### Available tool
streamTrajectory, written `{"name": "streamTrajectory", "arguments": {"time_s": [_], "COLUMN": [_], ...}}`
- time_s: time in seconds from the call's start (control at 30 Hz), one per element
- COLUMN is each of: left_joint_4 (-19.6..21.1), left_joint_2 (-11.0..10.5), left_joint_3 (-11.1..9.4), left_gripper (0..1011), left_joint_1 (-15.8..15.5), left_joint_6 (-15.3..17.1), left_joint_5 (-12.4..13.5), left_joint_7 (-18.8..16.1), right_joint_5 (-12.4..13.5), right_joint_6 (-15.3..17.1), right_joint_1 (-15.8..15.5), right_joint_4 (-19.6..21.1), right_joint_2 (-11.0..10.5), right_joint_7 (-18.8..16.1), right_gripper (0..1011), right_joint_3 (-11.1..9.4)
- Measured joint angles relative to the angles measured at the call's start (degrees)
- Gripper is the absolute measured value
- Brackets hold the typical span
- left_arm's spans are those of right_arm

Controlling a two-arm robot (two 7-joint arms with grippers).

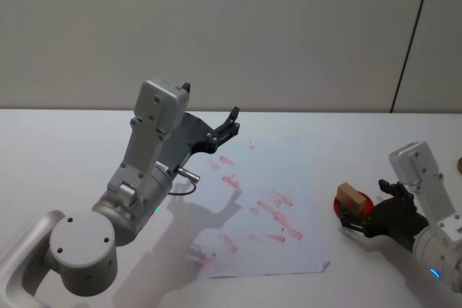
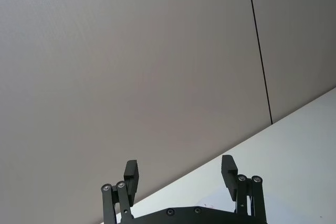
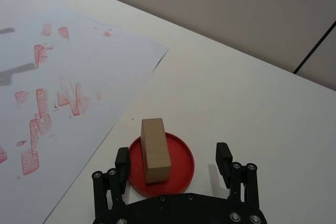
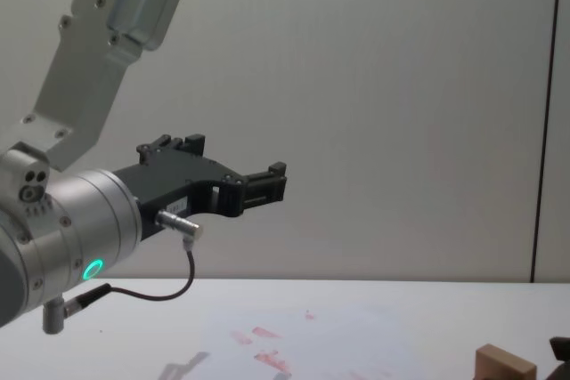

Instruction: Use the one hand to pick up the stamp and affix it onto the A4 paper.

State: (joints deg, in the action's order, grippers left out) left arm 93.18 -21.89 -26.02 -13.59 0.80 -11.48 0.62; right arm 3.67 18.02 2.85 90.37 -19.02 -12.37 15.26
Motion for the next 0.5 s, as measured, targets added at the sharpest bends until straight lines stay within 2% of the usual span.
{"name": "streamTrajectory", "arguments": {"time_s": [0.2, 0.33, 0.5], "left_joint_4": [0.0, 0.0, 0.0], "left_joint_2": [0.0, 0.0, 0.0], "left_joint_3": [0.0, 0.0, 0.0], "left_gripper": [1003, 1003, 1003], "left_joint_1": [0.0, 0.0, 0.0], "left_joint_6": [0.0, 0.0, 0.0], "left_joint_5": [0.0, 0.0, 0.0], "left_joint_7": [0.0, 0.0, 0.0], "right_joint_5": [-0.55, -0.81, -1.09], "right_joint_6": [-0.01, -0.04, -0.05], "right_joint_1": [0.63, 0.96, 1.27], "right_joint_4": [-0.87, -1.32, -1.78], "right_joint_2": [0.44, 0.66, 0.86], "right_joint_7": [-0.37, -0.58, -0.76], "right_gripper": [976, 892, 733], "right_joint_3": [0.22, 0.31, 0.42]}}
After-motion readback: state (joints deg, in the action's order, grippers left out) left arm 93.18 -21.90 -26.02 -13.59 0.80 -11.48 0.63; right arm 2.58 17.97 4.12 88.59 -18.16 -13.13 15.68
